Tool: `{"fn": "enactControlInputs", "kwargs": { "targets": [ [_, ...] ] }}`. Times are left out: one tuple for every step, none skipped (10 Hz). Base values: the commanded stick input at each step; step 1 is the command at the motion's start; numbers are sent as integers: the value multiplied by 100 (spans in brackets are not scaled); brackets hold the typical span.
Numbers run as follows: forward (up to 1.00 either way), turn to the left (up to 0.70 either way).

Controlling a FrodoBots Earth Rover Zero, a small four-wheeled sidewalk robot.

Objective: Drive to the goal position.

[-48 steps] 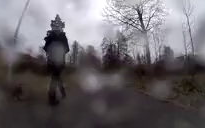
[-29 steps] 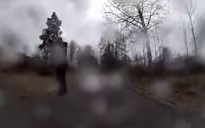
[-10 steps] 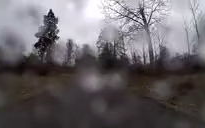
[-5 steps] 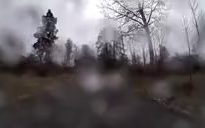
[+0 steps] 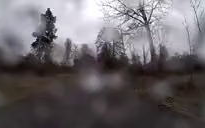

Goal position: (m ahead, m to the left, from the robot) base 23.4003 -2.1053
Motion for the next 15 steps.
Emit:
{"fn": "enactControlInputs", "kwargs": {
  "targets": [
    [70, 18],
    [70, 35],
    [70, 35],
    [70, 35],
    [70, 2],
    [70, 0],
    [70, 0],
    [70, 0],
    [70, 0],
    [70, 0],
    [70, 0],
    [70, 0],
    [70, 0],
    [70, 0],
    [70, 0]
  ]
}}
